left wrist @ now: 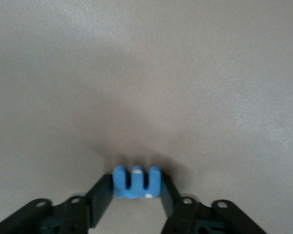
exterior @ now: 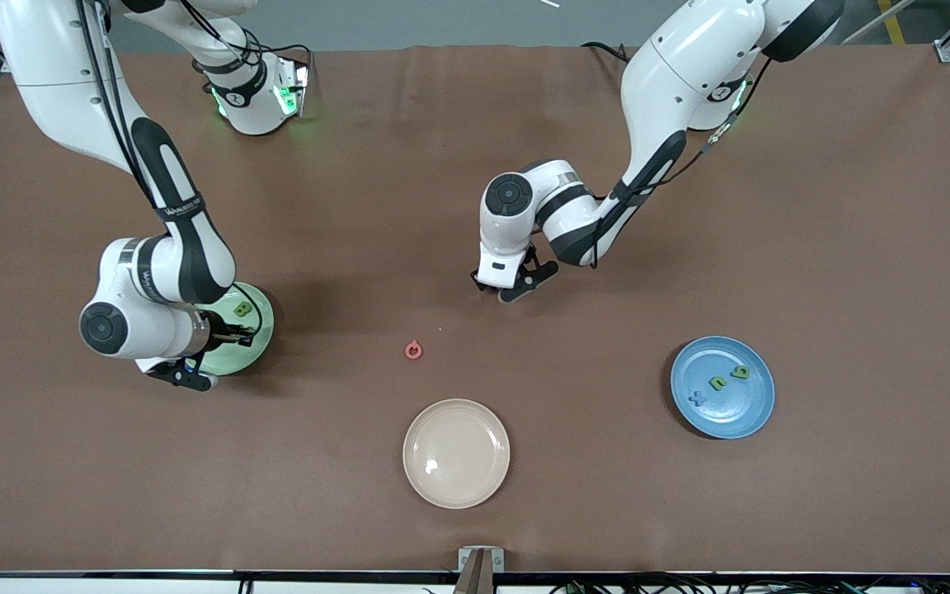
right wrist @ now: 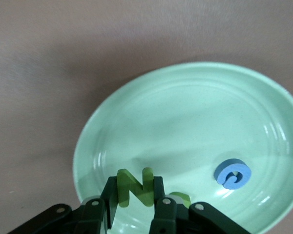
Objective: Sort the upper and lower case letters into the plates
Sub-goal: 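Grasp the blue E with the left gripper while the right places N, then place the blue E on the blue plate while the right gripper reaches Q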
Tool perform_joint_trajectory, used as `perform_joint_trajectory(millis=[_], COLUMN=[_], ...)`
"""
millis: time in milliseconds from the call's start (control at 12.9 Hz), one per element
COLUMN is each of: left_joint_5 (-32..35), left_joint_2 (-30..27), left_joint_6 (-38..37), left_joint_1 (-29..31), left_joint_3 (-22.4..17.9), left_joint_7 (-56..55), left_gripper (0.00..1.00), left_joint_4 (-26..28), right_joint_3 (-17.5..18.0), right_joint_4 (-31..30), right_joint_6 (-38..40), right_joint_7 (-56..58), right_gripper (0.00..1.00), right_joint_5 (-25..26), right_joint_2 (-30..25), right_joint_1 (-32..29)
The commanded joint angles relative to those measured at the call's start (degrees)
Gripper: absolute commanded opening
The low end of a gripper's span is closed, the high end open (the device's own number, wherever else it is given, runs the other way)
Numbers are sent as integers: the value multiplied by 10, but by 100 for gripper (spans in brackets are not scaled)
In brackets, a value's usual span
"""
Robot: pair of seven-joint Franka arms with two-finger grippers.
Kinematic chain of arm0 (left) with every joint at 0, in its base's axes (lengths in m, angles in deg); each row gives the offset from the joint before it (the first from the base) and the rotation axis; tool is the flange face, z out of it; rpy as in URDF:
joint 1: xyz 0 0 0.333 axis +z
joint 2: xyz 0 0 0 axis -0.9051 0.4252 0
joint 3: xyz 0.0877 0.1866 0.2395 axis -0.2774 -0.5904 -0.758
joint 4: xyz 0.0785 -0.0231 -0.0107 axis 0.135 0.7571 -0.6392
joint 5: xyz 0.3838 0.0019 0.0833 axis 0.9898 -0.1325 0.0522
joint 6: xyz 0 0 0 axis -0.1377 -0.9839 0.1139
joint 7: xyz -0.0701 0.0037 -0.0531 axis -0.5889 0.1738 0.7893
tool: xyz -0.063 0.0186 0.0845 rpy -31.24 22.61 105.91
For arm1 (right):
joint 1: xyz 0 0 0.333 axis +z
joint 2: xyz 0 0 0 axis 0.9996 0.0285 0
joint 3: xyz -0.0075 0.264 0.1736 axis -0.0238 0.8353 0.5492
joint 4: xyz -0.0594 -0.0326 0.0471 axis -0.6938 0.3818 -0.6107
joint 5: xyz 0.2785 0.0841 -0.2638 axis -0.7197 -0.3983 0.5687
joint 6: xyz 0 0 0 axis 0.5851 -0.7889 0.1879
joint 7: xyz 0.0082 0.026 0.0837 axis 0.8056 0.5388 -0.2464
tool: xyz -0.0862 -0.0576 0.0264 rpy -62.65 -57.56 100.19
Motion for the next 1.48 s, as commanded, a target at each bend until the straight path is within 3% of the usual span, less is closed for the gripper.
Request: perform_joint_trajectory(millis=[0,155,233,311,388,621,777,932,1243,1398], left_joint_5=[12,12,13,13,13,13,14,14,13,12], left_joint_2=[4,2,1,-4,-11,-29,-36,-39,-73,-65], left_joint_6=[-5,-38,-70,-103,-128,-141,-141,-141,-141,-134], left_joint_1=[-3,0,2,7,21,95,156,209,312,331], left_joint_3=[-25,-33,-36,-39,-40,-41,-39,-40,-33,-33], left_joint_7=[-13,-9,-7,0,14,36,51,100,204,217], left_gripper=[2,0,0,0,0,1,1,2,2,14], left_joint_4=[-5,-34,-57,-82,-100,-96,-98,-84,-40,-27], right_joint_3=[10,10,10,10,10,12,17,17,17,17], right_joint_4=[-65,-66,-64,-56,-43,72,102,125,125,126], right_joint_6=[-59,-56,-52,-38,-17,143,150,105,-36,-82], right_joint_7=[5,5,5,6,4,-28,-83,-144,-273,-320], right_gripper=[1,5,22,80,100,100,100,100,100,100], right_joint_5=[9,9,9,9,9,3,-6,-48,-53,-51], right_joint_2=[-23,-23,-24,-28,-35,-43,-40,-21,47,70], right_joint_1=[-9,-9,-9,-9,-10,-5,17,66,158,191])
